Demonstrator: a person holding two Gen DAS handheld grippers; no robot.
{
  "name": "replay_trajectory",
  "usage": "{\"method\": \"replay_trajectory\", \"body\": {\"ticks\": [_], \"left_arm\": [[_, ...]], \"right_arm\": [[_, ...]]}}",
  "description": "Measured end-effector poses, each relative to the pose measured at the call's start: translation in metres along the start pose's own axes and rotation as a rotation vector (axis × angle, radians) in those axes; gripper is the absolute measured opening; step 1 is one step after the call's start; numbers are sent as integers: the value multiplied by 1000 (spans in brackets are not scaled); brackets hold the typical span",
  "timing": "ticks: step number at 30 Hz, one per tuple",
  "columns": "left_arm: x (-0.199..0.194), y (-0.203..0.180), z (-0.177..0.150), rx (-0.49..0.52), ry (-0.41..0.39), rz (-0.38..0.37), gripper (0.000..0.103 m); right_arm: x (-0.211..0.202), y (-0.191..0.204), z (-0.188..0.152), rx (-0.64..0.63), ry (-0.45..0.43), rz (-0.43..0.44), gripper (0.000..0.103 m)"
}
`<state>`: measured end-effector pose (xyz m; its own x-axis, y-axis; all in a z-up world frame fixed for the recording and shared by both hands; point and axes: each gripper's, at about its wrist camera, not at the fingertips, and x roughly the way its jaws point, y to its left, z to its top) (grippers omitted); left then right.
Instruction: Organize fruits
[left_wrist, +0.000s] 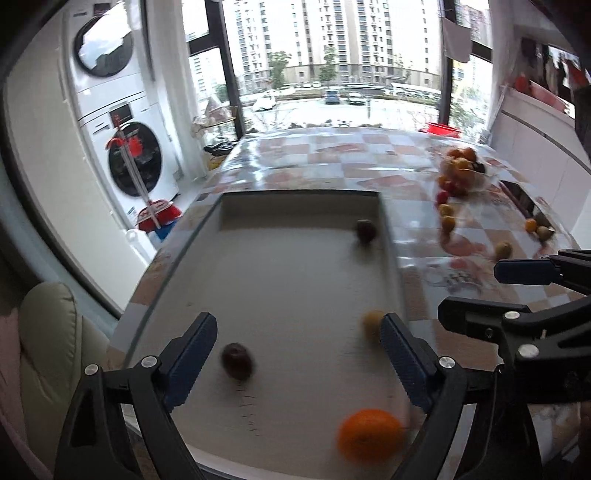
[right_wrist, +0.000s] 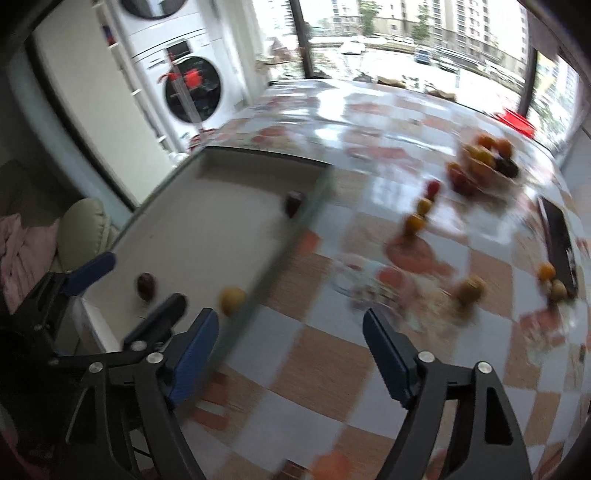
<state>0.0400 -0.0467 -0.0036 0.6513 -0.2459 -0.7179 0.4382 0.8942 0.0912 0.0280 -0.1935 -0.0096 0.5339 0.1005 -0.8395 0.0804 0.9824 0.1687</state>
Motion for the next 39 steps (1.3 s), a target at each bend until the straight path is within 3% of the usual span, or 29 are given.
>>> {"method": "replay_trajectory", "body": {"ticks": [5, 12, 21, 25, 30, 31, 32, 35, 39], "left_arm": [[-5, -35, 5, 63, 4, -43, 91], [-9, -79, 6, 140, 10, -91, 91], [13, -133, -6, 214, 99, -122, 91], [27, -145, -14, 219, 139, -115, 91], [30, -146, -17, 199, 127, -127, 92], [32, -146, -17, 196, 125, -124, 101], [35, -146, -17, 190, 125, -112, 103], [38, -137, -21, 117, 115, -160, 103], [36, -138, -26, 116, 83, -159, 103]], "right_arm": [[-7, -48, -18, 112, 7, -32, 103], [-14, -100, -40, 210, 6, -101, 103], [-17, -172, -78, 320, 26, -297, 103], [-21, -187, -90, 306, 2, -381, 103], [-27, -191, -102, 285, -60, -388, 103], [-27, -189, -103, 285, -74, -389, 103], [-27, -189, -103, 283, -83, -391, 103], [-27, -187, -105, 279, -100, -394, 103], [-26, -186, -104, 280, -102, -394, 103]]}}
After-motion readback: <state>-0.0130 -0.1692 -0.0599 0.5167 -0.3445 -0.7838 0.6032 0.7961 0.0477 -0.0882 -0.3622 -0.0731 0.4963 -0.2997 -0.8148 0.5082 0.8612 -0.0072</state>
